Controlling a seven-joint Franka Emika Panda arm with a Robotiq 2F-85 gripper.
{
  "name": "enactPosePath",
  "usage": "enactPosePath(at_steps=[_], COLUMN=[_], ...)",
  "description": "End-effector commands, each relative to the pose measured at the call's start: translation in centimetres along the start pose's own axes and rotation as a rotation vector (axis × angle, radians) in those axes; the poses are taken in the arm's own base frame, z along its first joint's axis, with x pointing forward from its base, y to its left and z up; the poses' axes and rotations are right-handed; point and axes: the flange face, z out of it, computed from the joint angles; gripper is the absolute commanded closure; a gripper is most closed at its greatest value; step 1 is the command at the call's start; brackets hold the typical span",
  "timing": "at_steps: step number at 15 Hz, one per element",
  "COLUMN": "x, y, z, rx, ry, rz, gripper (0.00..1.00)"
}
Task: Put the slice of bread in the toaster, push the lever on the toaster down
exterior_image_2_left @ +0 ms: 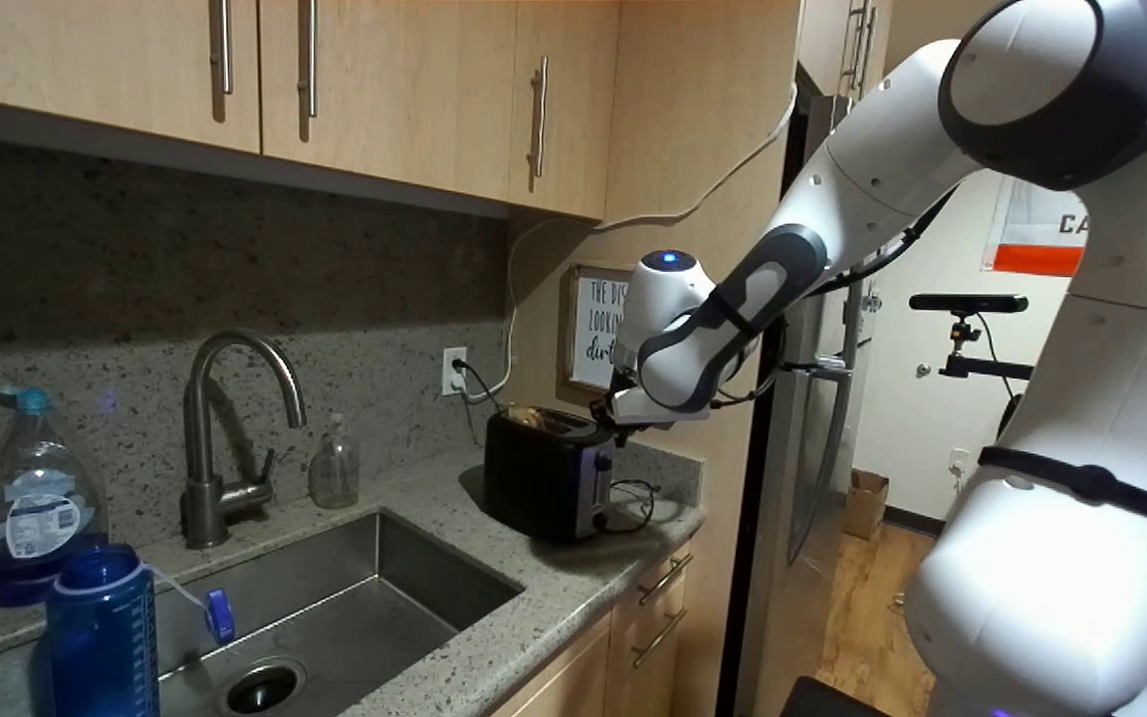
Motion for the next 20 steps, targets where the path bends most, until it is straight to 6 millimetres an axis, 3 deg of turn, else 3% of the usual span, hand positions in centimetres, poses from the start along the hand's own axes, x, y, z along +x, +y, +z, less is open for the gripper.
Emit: enactPosePath(at_steps=[1, 11, 20], x=[0.1, -0.1, 0.3], y=[-0.1, -0.9, -2.4], z=[-0.3, 1.2, 3.9], rx=[0.004, 0.028, 0.027], ry=[0.026, 0.046, 0.019], rz=[-0.018, -0.037, -0.05], gripper=[1.0, 1.0, 1.0])
